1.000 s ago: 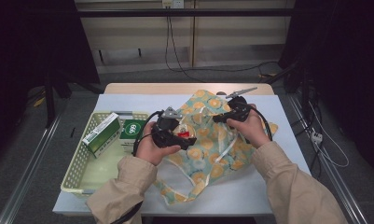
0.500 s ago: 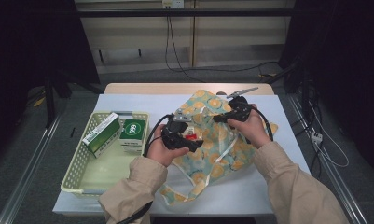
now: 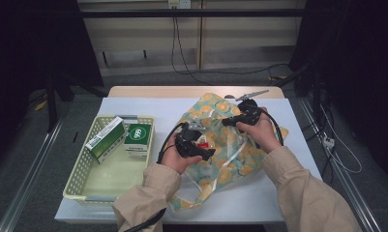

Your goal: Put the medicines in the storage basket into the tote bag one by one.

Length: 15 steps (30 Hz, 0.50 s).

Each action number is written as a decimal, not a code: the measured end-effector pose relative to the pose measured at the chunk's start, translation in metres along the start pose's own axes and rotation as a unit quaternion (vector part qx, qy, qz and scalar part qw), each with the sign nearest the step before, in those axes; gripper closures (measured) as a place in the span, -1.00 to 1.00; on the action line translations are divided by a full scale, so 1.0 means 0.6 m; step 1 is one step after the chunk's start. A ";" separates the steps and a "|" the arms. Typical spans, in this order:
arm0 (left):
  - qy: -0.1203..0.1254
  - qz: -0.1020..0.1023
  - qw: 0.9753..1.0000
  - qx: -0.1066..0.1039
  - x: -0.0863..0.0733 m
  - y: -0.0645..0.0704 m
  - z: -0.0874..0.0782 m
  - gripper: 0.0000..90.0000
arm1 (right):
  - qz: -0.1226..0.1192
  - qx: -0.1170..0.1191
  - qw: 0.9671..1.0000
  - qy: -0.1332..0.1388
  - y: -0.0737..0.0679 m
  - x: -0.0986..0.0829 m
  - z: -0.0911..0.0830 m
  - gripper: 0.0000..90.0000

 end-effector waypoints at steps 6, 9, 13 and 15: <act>0.003 -0.003 1.000 0.010 -0.007 -0.008 0.023 -0.54 | 0.000 0.002 1.000 -0.003 0.001 -0.001 -0.002 0.95; 0.005 -0.005 1.000 0.016 -0.010 -0.013 0.028 -0.54 | 0.000 0.003 1.000 -0.003 0.000 -0.001 -0.003 0.95; 0.006 -0.008 1.000 0.016 -0.010 -0.016 0.029 -0.54 | 0.000 0.005 1.000 -0.004 0.000 -0.001 -0.003 0.95; 0.006 -0.009 1.000 0.017 -0.009 -0.017 0.029 -0.54 | -0.001 0.005 1.000 -0.004 0.000 -0.001 -0.002 0.95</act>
Point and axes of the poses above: each handheld gripper's, and its own axes: z roughly forward along the jaws, x roughly out of its top, y roughly to its right, the point moved 2 cm from there along z, roughly forward along the jaws, and after that the axes turned 2 degrees about z, right-handed, at the moved point
